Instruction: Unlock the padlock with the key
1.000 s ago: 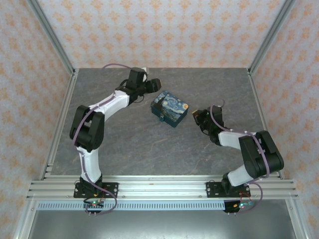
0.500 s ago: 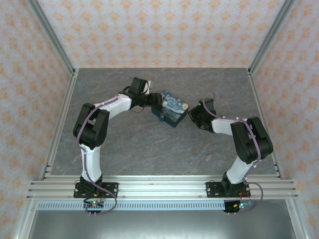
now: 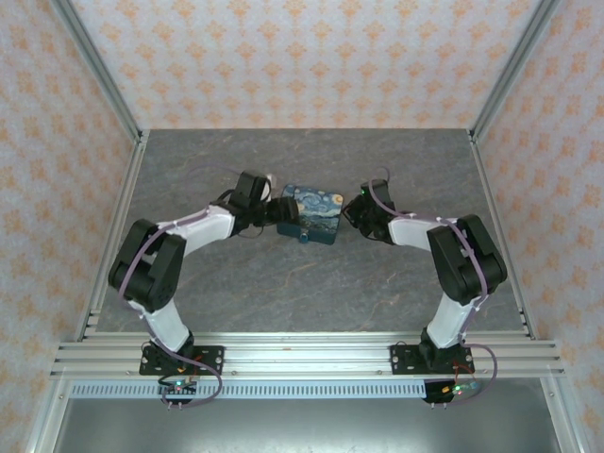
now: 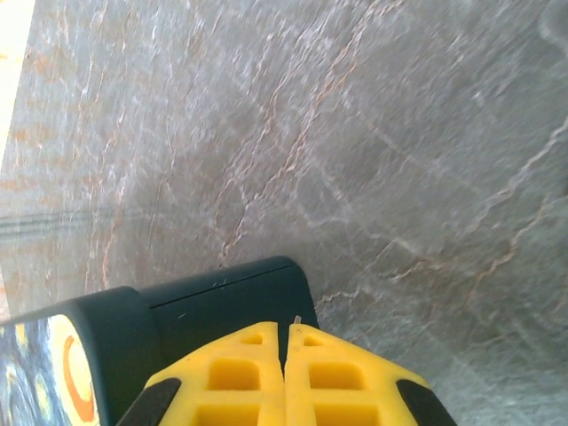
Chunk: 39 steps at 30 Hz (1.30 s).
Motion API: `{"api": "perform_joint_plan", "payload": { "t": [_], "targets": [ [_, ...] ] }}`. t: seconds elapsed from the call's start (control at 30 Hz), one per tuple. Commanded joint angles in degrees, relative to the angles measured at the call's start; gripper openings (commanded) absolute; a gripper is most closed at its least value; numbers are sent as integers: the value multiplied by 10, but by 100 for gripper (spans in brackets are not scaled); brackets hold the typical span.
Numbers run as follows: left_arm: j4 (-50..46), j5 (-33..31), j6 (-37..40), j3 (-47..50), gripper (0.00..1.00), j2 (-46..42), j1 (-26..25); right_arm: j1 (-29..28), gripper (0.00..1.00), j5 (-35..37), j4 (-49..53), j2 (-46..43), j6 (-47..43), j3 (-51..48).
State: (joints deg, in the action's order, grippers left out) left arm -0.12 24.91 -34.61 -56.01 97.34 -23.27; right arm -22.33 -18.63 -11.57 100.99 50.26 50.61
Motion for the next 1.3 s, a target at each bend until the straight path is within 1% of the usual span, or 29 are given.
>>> {"api": "perform_joint_plan", "payload": {
  "t": [0.0, 0.07, 0.2, 0.27, 0.33, 0.43, 0.5, 0.53, 0.6, 0.7, 0.93, 1.0, 1.07, 1.27],
  "targets": [
    [93, -12, -70, 51, 69, -45, -32, -32, 0, -32, -17, 0, -6, -4],
    [86, -61, -89, 81, 72, -71, -31, -28, 0, -14, -4, -11, -12, -11],
    [44, -184, -91, 122, 79, -155, -19, 1, 0, 24, 18, -51, -12, -34],
    [23, -211, -83, 135, 81, -202, -14, 15, 0, 37, 18, -80, -10, -52],
    [7, -208, -69, 146, 82, -243, -14, 24, 0, 37, 18, -108, -13, -62],
    [19, -150, -50, 174, 82, -284, -21, 24, 0, 15, 10, -139, -14, -63],
    [29, -120, -31, 189, 82, -294, -42, 16, 0, -5, -9, -151, -6, -62],
    [32, -117, -23, 194, 82, -296, -55, 10, 0, -12, -20, -155, -4, -61],
    [36, -115, -1, 199, 82, -287, -89, -4, 0, -34, -37, -152, 2, -50],
    [68, -106, 12, 211, 83, -257, -120, -30, 0, -55, -72, -133, 18, -39],
    [159, -102, 35, 233, 82, -177, -146, -69, 0, -64, -147, -71, 60, -34],
    [182, -102, 37, 232, 81, -152, -154, -73, 0, -64, -168, -56, 71, -41],
    [200, -102, 59, 229, 80, -127, -162, -73, 0, -62, -181, -48, 76, -48],
    [249, -110, 74, 218, 78, -58, -174, -73, 0, -54, -195, -34, 78, -74]
  ]
}}
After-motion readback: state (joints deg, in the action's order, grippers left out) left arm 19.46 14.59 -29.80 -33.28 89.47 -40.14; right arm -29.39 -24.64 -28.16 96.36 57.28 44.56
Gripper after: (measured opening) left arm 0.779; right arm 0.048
